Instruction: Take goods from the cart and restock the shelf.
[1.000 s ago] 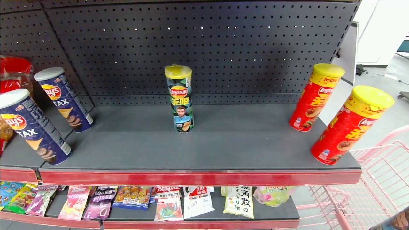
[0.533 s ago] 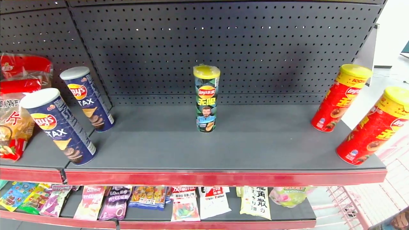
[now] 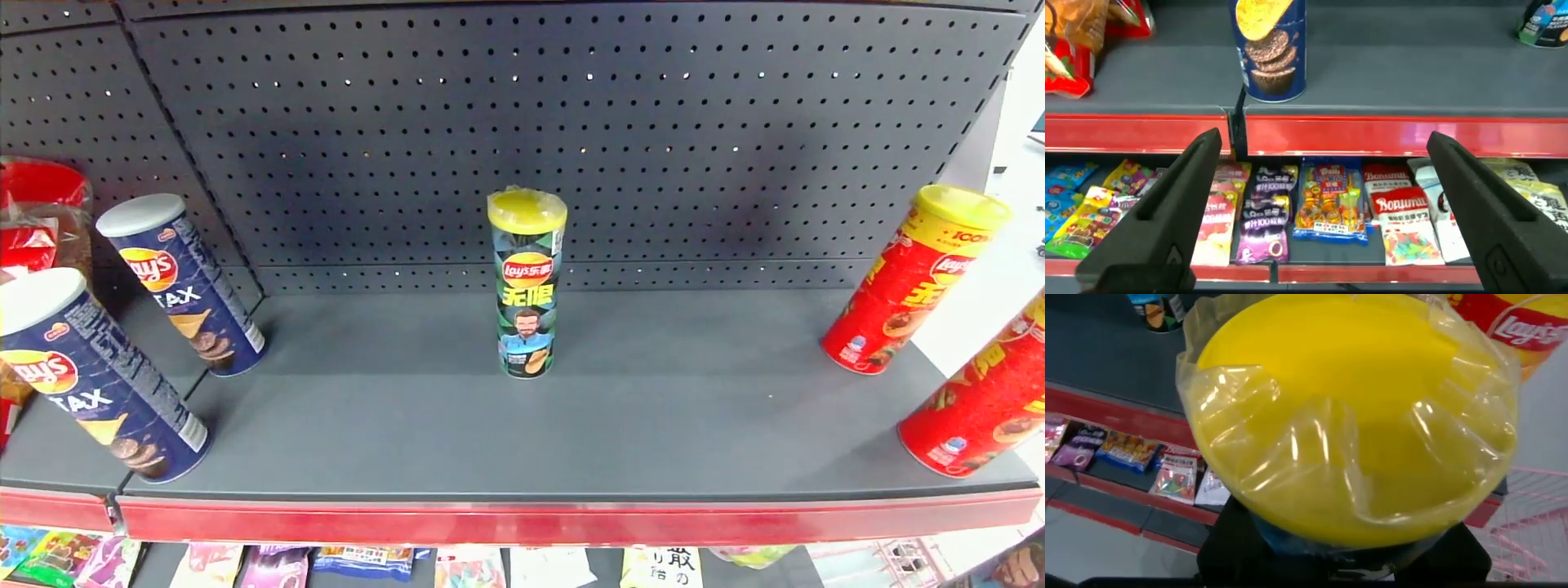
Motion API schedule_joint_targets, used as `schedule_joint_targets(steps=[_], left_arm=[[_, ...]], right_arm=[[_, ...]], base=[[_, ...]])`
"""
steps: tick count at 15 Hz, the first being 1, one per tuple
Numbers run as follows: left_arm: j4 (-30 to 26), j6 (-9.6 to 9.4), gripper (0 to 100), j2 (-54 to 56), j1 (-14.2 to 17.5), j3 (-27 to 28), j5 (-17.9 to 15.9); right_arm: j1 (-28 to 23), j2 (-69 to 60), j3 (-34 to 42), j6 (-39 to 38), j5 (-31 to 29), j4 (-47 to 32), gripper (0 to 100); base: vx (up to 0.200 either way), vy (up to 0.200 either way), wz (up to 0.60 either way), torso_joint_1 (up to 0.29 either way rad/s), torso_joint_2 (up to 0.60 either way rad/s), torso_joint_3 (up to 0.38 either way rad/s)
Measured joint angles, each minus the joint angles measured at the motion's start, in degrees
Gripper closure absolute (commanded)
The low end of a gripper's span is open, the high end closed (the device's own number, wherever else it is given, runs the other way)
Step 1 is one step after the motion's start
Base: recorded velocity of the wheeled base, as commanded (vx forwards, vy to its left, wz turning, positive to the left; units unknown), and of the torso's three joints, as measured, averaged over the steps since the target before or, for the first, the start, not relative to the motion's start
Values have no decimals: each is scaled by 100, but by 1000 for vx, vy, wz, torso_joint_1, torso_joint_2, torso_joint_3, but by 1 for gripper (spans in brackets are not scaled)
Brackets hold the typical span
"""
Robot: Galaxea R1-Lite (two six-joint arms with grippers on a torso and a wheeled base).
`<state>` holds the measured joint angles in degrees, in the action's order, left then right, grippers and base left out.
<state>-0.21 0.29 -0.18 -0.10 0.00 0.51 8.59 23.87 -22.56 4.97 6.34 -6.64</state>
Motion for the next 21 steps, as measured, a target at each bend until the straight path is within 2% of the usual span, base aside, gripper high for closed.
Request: schedule_joint_targets(steps=[5, 7, 8, 10, 11, 12, 15, 18, 21], left_arm=[[0, -69, 0, -89, -20, 7, -56], [2, -201, 0, -171, -54, 22, -385], [2, -199, 0, -229, -67, 143, -496], [10, -40, 0, -605, -124, 728, -724], [18, -5, 0, -1018, -211, 1150, -973], [26, -50, 0, -1569, -351, 1554, -1356], [344, -434, 0, -3507, -830, 2458, -2358], [1104, -746, 0, -5510, -1329, 3183, -3004], [2002, -1142, 0, -7308, -1696, 3861, -3434]], right_arm=[[0, 112, -87, 11, 551, 121, 100], [0, 188, -128, 11, 769, 145, 100], [0, 232, -138, 17, 819, 140, 100], [0, 336, -177, 17, 837, 148, 100], [2, 421, -227, 20, 841, 180, 100], [11, 512, -279, 17, 839, 230, 100], [48, 874, -472, 13, 841, 536, 100], [61, 1146, -640, 11, 839, 635, 100], [63, 1226, -681, -27, 835, 633, 100]], base=[[0, 0, 0, 0, 0, 0], [0, 0, 0, 0, 0, 0], [0, 0, 0, 0, 0, 0], [0, 0, 0, 0, 0, 0], [0, 0, 0, 0, 0, 0], [0, 0, 0, 0, 0, 0], [0, 0, 0, 0, 0, 0], [0, 0, 0, 0, 0, 0], [0, 0, 0, 0, 0, 0]])
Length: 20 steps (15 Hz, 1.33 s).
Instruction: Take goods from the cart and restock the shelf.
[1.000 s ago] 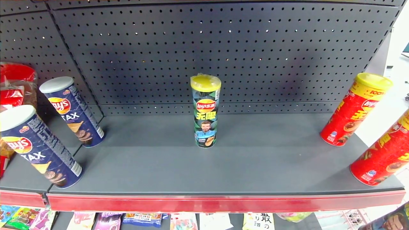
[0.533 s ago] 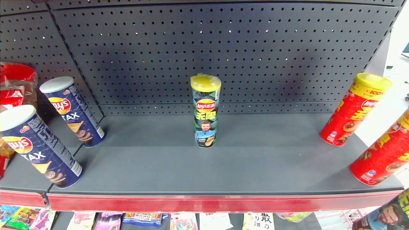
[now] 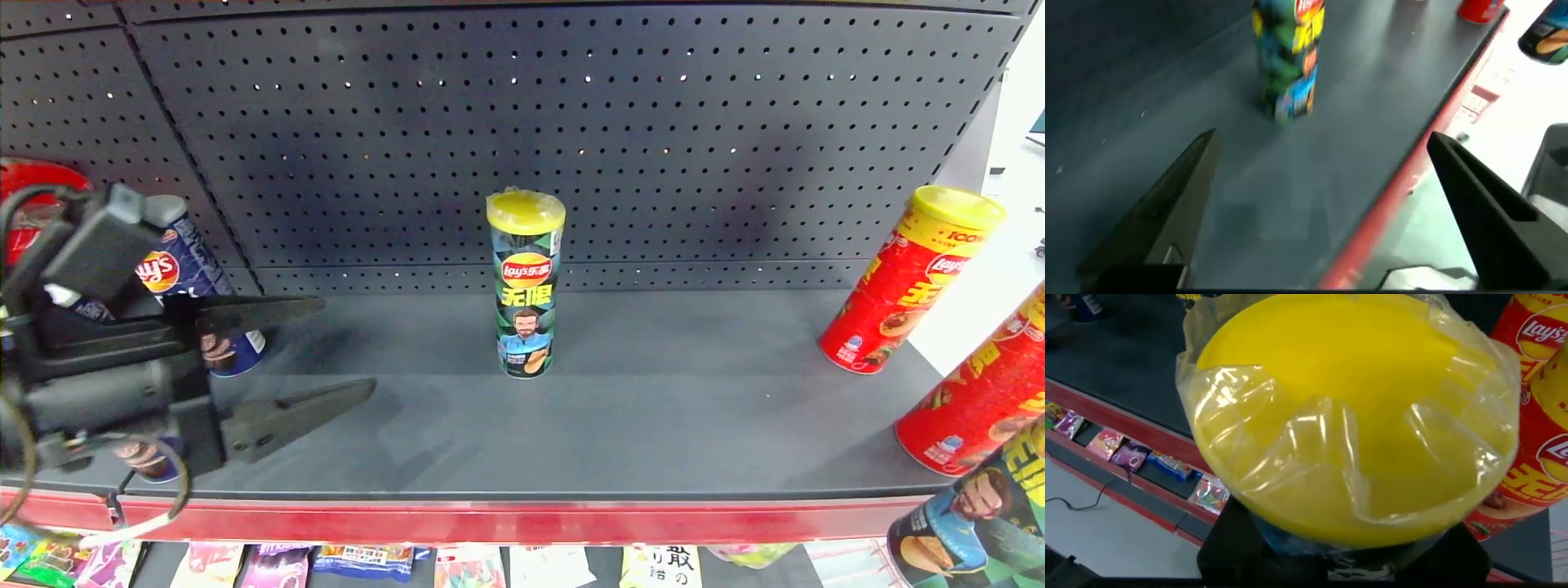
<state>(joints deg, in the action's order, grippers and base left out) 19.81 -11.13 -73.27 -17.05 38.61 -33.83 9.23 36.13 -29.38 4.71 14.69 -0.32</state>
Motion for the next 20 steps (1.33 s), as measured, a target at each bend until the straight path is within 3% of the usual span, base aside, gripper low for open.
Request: schedule_joint_targets(steps=[3, 9, 20], left_arm=[[391, -206, 0, -1275, -373, 789, -197], [439, -235, 0, -2704, -542, 2275, -299], [350, -178, 0, -3782, -736, 3517, -497]], right_arm=[[-2, 6, -5, -2, -2, -1, 100], [-2, -26, 9, 0, -9, -15, 100], [-2, -41, 9, -17, -20, -37, 100]], base=[[0, 0, 0, 0, 0, 0], [0, 0, 0, 0, 0, 0], [0, 0, 0, 0, 0, 0]])
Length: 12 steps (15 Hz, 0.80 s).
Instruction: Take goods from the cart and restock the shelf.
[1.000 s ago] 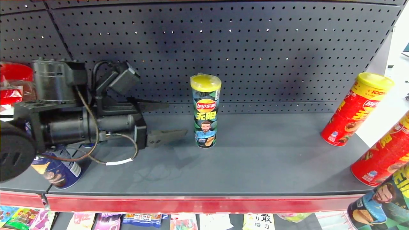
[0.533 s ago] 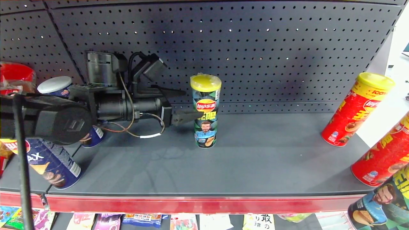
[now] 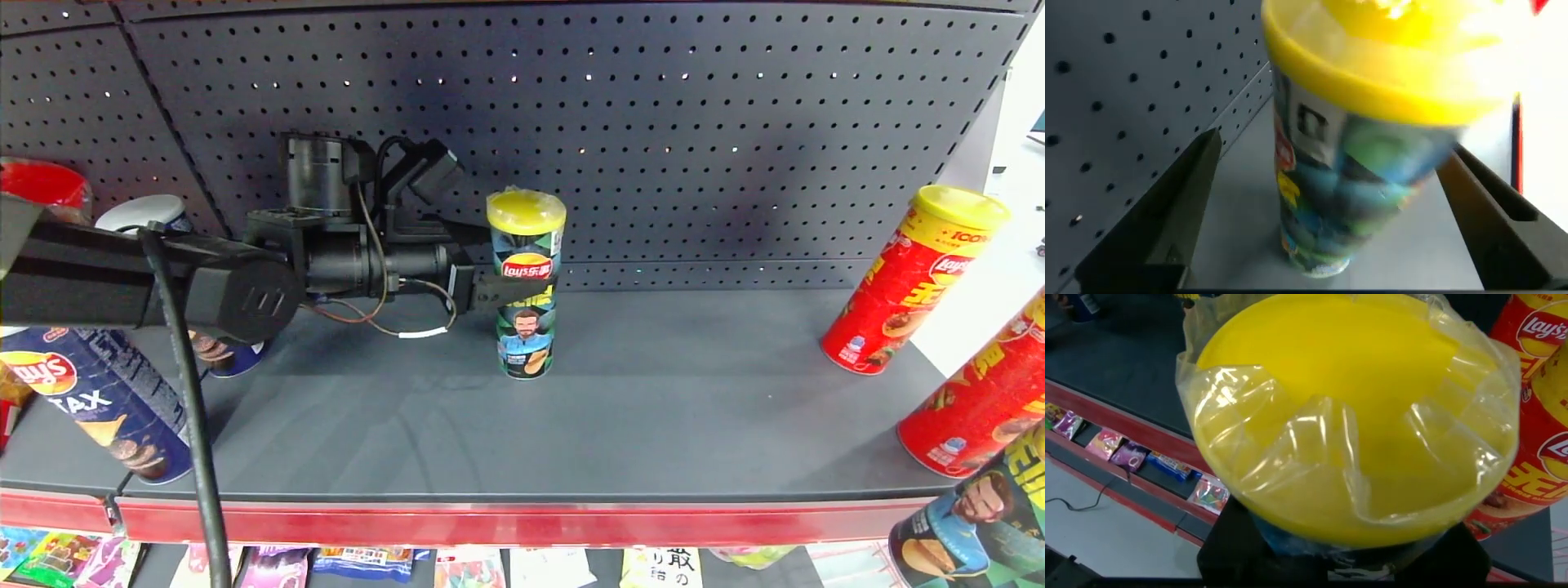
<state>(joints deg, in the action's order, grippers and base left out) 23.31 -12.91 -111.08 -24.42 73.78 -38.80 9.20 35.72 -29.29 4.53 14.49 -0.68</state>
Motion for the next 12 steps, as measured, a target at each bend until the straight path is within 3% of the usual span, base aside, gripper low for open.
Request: schedule_joint_targets(steps=[3, 6, 7, 12], left_arm=[[-35, 101, 0, -267, -35, 373, -28], [-24, 388, 0, -468, -188, 677, -44], [-18, 394, 100, -518, -221, 720, -48], [12, 391, 100, -535, -265, 519, -79]], right_arm=[[-11, 0, -6, 0, -7, 0, 100], [-11, 0, -9, 0, -10, -5, 100], [-13, 0, -6, 0, -10, -13, 100], [-17, 0, 13, 0, -18, -22, 100]], base=[[0, 0, 0, 0, 0, 0], [0, 0, 0, 0, 0, 0], [0, 0, 0, 0, 0, 0], [0, 0, 0, 0, 0, 0]])
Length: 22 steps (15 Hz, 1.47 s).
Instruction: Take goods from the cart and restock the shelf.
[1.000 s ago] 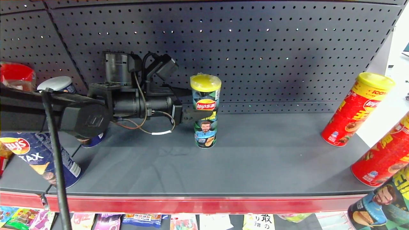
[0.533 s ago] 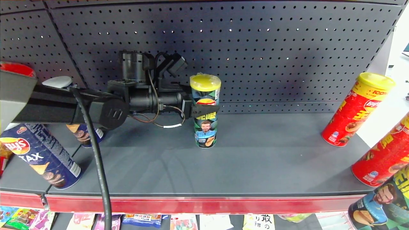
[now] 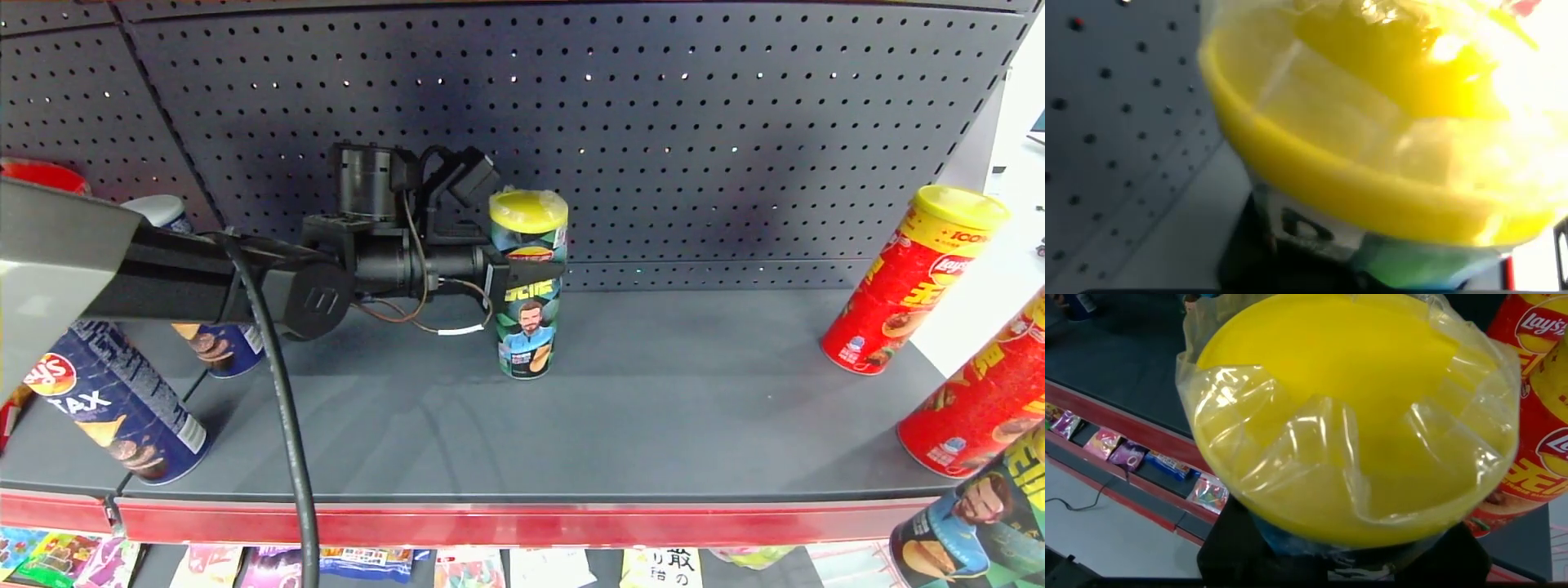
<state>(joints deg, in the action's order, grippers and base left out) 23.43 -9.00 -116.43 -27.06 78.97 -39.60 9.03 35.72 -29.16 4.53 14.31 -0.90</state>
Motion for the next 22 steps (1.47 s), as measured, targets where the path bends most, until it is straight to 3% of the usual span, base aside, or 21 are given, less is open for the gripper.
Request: schedule_joint_targets(steps=[2, 6, 10, 22], left_arm=[[16, -4, 100, 160, 5, -317, -100], [29, -6, 100, 937, -6, -1534, -458], [38, -22, 100, 1668, -149, -2566, -542], [7, -22, 100, 2133, -247, -3053, -575]], right_arm=[[0, 0, 11, 0, 5, 0, 100], [0, 11, 45, -11, 7, -7, 100], [0, 35, 50, -84, 9, -7, 100], [0, 48, 41, -84, 16, 1, 100]], base=[[0, 0, 0, 0, 0, 0], [0, 0, 0, 0, 0, 0], [0, 0, 0, 0, 0, 0], [0, 0, 0, 0, 0, 0]])
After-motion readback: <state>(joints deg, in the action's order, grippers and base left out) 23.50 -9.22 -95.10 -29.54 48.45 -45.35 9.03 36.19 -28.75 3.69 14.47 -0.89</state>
